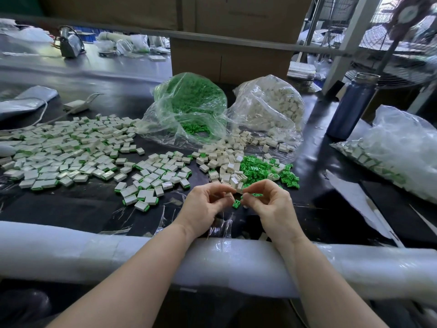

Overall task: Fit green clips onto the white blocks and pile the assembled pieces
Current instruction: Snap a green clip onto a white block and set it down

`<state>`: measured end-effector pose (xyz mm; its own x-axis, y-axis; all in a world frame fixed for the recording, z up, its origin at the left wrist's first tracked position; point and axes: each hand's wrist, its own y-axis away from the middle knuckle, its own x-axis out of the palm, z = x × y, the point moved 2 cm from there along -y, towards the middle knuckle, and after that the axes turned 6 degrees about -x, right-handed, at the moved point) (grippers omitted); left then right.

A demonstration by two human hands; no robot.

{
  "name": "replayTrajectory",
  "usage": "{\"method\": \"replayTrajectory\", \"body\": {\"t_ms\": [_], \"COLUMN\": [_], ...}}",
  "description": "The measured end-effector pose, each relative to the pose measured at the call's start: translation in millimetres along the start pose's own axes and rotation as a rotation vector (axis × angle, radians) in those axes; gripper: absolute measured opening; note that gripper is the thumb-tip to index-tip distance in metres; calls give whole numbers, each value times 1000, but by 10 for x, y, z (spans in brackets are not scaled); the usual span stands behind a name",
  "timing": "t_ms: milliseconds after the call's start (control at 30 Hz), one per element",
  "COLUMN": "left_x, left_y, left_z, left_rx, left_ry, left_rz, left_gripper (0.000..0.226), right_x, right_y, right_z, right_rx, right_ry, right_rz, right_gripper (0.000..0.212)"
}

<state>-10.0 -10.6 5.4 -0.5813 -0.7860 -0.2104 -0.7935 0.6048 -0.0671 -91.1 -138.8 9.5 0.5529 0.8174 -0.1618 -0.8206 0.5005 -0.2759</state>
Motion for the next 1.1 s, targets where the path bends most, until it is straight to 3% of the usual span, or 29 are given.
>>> {"method": "replayTrajectory", "body": {"t_ms": [200, 333, 667, 1100], "left_x": [24, 38, 7, 20], "left_y": [-18, -23, -28, -30], "left_z": [51, 66, 78, 82], "left_rx": [-78, -83, -82, -71], "left_ry": [183, 130, 106, 26], "left_rz": [67, 77, 44, 59], "left_gripper": [16, 11, 10, 12], "right_x": [-4, -25, -5, 52], "right_y": [5, 10, 5, 6], "right_z": [2, -8, -9, -21], "right_rx": [1, 27, 1, 2], "right_ry": [-43, -131, 58, 72], "right_rz": [39, -10, -12, 120], "right_gripper": [17, 13, 11, 18]}}
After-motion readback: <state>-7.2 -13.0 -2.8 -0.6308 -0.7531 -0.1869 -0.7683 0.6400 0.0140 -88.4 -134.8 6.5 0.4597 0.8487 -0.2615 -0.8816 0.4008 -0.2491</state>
